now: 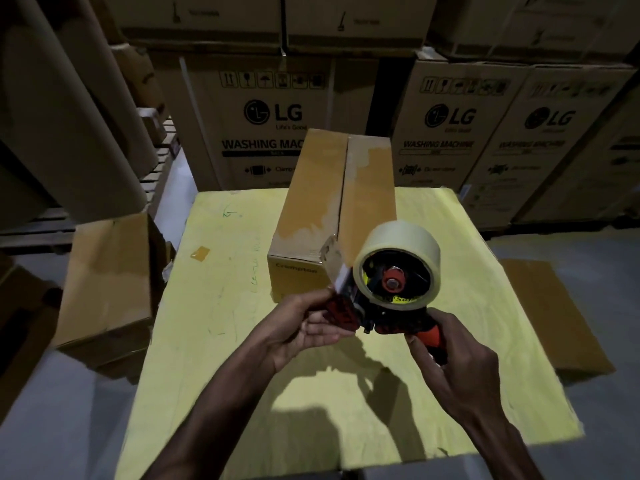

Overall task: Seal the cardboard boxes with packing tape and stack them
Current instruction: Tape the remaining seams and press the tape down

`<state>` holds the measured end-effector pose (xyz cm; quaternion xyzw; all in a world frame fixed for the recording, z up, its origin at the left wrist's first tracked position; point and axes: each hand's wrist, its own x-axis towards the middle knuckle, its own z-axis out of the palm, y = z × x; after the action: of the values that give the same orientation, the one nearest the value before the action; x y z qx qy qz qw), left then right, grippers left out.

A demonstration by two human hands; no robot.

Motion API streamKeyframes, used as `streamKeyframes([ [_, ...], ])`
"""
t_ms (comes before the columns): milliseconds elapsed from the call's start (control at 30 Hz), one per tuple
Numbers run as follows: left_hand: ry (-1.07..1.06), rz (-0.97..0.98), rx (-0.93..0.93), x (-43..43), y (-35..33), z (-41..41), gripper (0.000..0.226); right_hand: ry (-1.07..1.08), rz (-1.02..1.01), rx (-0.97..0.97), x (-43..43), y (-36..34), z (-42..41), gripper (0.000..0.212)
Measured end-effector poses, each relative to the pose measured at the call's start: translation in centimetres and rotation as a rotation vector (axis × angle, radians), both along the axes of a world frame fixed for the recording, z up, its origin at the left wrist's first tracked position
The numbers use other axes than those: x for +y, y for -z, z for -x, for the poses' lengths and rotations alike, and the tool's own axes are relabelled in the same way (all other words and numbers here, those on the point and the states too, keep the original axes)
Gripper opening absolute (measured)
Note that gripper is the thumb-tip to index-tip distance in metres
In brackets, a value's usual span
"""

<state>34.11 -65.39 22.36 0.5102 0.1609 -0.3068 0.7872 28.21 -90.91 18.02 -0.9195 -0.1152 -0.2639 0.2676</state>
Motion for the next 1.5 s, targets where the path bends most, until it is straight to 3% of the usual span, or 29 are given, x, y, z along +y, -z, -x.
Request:
streamKeyframes([
  [133, -0.038, 0.113, 0.1, 0.4, 1.0, 0.0, 0.039, -0.027, -0.044, -0.006, 0.3, 0.2, -0.7, 0.034],
  [333, -0.088, 0.089, 0.16, 0.2, 2.3, -0.5, 0.022, -0.046, -0.11, 0.046, 1.0, 0.3, -1.9, 0.035],
  [533, -0.198, 0.207, 0.225, -0.3, 3.0, -1.0, 0.047, -0.09, -0.149, 0.056, 1.1, 0.6, -3.4, 0.036],
  [600, -0.261, 0.201, 0.208, -0.4, 3.0, -1.1, 0.045, -0.11, -0.148, 0.059, 1.1, 0.8, -4.1, 0.038],
  [800, -0.355, 0.109, 0.174, 0.1, 2.4, -2.1, 0.009, -0.187, -0.132, 0.104, 0.5, 0.5, -7.3, 0.042],
  [933, -0.304, 0.041, 0.158, 1.4, 1.9, -3.1, 0.023, -0.272, -0.048, 0.091, -0.3, -0.4, -9.8, 0.039],
  [1200, -0.267, -0.28, 0.024, 3.7, 1.5, -5.6, 0.03, -0.355, 0.105, 0.12, 1.9, -1.7, -14.0, 0.039],
  [1400, -0.364, -0.461, -0.049, 6.4, 2.8, -9.1, 0.023, -0.41, 0.223, 0.152, 5.0, -3.0, -17.4, 0.049],
  [1500, -0.325, -0.535, -0.157, 7.7, 3.3, -10.5, 0.04, -0.451, 0.269, 0.206, 6.3, -3.7, -18.9, 0.045],
])
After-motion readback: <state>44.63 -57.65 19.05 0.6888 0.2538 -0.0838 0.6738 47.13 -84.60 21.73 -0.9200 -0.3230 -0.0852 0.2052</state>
